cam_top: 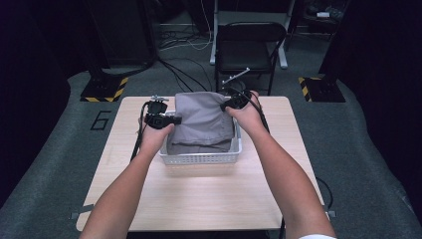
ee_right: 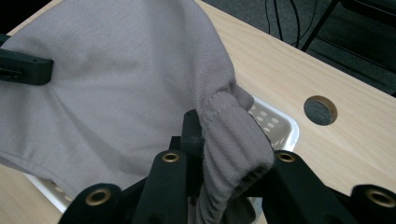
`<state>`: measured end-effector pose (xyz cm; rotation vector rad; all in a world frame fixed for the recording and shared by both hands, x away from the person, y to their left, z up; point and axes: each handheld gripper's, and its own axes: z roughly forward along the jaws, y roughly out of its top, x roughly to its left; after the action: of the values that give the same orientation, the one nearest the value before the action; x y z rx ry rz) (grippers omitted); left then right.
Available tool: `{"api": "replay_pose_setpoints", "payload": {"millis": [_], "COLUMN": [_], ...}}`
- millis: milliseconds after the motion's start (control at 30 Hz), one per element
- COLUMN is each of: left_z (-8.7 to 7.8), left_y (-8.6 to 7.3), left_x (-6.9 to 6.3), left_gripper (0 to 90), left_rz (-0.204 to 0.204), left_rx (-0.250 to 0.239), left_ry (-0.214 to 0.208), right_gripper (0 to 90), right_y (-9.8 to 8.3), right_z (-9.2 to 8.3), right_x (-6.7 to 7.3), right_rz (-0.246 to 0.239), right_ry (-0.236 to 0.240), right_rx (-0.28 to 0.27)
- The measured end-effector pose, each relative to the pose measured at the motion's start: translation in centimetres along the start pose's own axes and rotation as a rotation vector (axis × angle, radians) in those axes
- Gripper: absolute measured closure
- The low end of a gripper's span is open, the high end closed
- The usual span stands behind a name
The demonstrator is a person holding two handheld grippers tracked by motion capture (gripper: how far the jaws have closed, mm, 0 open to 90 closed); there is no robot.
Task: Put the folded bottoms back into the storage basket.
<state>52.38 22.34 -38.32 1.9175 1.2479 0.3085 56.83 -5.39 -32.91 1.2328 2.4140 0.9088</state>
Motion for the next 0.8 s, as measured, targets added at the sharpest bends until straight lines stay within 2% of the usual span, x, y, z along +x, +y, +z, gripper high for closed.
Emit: {"api": "replay_pose_setpoints", "payload": {"millis": [67, 100, 167, 500, 533, 567, 633, 667, 800], "left_z": [0.1, 0.1, 0.1, 0.7, 0.6, 0.7, 0.7, 0.8, 1.1], "left_y": [-0.1, -0.1, -0.3, -1.2, -1.2, -1.3, -1.3, -1.4, -1.6], "left_x": [0.0, 0.1, 0.2, 0.6, 0.7, 0.7, 0.8, 0.7, 0.7], "left_gripper": [79.1, 79.1, 79.1, 79.1, 79.1, 79.0, 79.0, 79.0, 79.0], "left_rz": [-0.007, 0.005, 0.004, -0.020, -0.010, -0.026, -0.016, -0.030, -0.029], "left_rx": [-0.002, 0.003, 0.002, 0.010, 0.016, 0.010, 0.012, 0.009, 0.024], "left_ry": [0.003, 0.004, 0.008, 0.029, 0.028, 0.030, 0.030, 0.032, 0.036], "right_gripper": [75.8, 75.8, 75.8, 75.8, 75.8, 75.8, 75.8, 75.8, 75.8], "right_y": [-0.1, -0.2, -0.3, -0.3, -0.4, -0.4, -0.6, -0.6, -0.9], "right_z": [0.2, 0.3, 0.5, 1.5, 1.6, 1.8, 2.1, 2.2, 2.7], "right_x": [0.1, 0.1, 0.2, 1.0, 1.0, 1.0, 1.0, 0.9, 0.9], "right_rz": [0.000, 0.000, -0.001, -0.013, -0.014, -0.012, -0.008, -0.005, 0.025], "right_ry": [0.001, 0.002, 0.003, -0.004, -0.005, -0.001, -0.011, -0.007, -0.022], "right_rx": [0.002, 0.003, 0.007, 0.016, 0.014, 0.015, 0.021, 0.022, 0.039]}}
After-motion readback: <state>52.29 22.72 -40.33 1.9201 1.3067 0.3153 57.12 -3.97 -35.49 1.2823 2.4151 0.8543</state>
